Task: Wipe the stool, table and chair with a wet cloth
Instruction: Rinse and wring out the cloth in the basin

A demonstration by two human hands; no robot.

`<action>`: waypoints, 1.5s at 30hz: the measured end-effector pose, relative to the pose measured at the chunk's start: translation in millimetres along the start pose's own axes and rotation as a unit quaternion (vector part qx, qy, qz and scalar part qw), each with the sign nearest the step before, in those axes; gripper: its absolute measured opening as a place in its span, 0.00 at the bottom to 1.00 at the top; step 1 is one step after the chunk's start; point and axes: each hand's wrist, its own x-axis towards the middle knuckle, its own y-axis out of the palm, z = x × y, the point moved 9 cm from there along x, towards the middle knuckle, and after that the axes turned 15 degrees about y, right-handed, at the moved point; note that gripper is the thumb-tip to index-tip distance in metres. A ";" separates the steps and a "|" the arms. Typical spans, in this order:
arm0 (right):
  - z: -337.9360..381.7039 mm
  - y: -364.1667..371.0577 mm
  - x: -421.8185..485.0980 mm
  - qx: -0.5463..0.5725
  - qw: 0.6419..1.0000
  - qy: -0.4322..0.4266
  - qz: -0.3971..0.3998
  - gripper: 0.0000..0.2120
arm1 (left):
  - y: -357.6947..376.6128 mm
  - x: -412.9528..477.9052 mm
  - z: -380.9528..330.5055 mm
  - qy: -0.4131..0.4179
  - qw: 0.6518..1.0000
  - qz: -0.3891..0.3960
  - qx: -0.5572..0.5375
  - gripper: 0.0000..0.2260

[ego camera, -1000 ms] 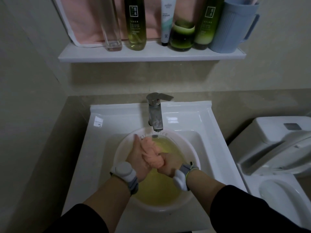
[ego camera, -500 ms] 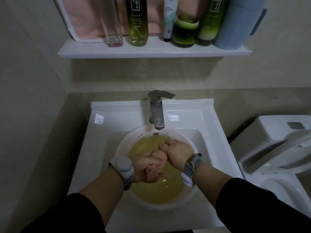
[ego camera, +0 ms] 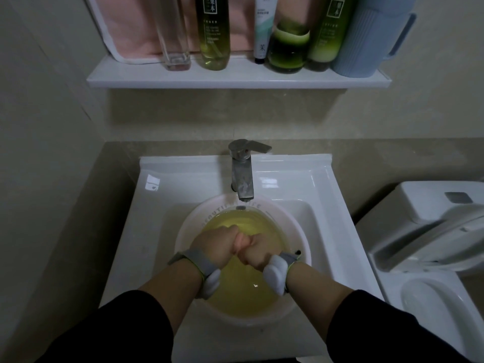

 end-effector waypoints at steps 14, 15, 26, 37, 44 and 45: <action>1.8 -32.2 -18.2 -0.124 0.948 -0.190 -0.221 0.31 | 34.6 -15.6 21.9 -0.176 0.928 -0.017 -0.329 0.10; 2.7 -28.4 -23.9 -0.172 0.931 -0.232 -0.223 0.31 | 44.1 -19.4 20.0 -0.216 0.877 -0.019 -0.430 0.06; 35.8 -19.8 -36.3 -0.367 0.849 -0.309 -0.224 0.25 | 62.9 -40.1 -24.5 -0.231 0.684 0.183 -0.668 0.10; 26.3 -17.8 -6.6 -0.251 0.953 -0.104 -0.134 0.09 | -0.4 -8.3 -13.4 -0.058 0.992 0.074 -0.081 0.11; 8.0 -0.4 -0.4 -0.066 0.997 0.030 -0.038 0.05 | -7.4 -11.5 -10.4 0.035 0.999 -0.005 0.034 0.07; 5.4 -0.2 -1.7 -0.036 0.999 0.033 -0.020 0.05 | -7.5 -12.9 -12.0 0.042 0.997 -0.010 0.056 0.09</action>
